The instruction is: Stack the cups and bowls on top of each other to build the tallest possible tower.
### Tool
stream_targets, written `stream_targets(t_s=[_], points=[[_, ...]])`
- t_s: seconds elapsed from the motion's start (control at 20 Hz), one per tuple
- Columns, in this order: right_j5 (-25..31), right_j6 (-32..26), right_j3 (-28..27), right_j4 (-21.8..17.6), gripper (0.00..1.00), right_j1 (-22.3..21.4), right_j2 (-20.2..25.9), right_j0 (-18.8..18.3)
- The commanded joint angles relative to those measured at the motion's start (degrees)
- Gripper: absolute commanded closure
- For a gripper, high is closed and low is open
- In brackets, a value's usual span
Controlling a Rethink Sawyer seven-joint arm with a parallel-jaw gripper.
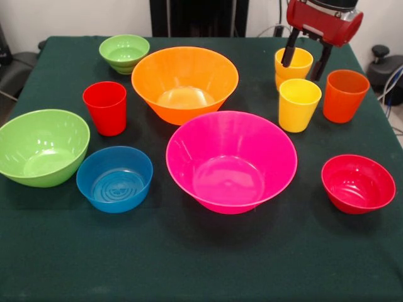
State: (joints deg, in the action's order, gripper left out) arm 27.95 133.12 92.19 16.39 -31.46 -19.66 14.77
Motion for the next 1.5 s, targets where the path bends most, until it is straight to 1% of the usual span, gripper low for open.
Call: stream_targets(t_s=[0.05, 0.3, 0.45, 0.75, 0.95, 1.2, 1.4, 1.5], points=[[3.0, 3.6, 0.5, -1.8, 0.00, 1.5, 5.4, -1.0], [3.9, 3.0, 0.8, -2.2, 0.00, 0.7, 5.3, -1.3], [4.4, 3.8, 0.5, -2.0, 0.00, 0.8, 4.4, -1.0], [6.2, 2.3, 0.2, -2.7, 0.00, 0.0, 4.6, -1.4], [7.3, 0.7, -0.6, -3.0, 0.00, -0.4, 5.7, -1.9], [8.8, 0.8, -1.8, -3.1, 0.00, -0.7, 6.3, -0.3], [8.1, 0.2, -2.5, -3.4, 0.00, -0.1, 7.6, 0.6], [6.2, 0.4, -2.0, -2.5, 0.00, 0.1, 9.2, 0.6]])
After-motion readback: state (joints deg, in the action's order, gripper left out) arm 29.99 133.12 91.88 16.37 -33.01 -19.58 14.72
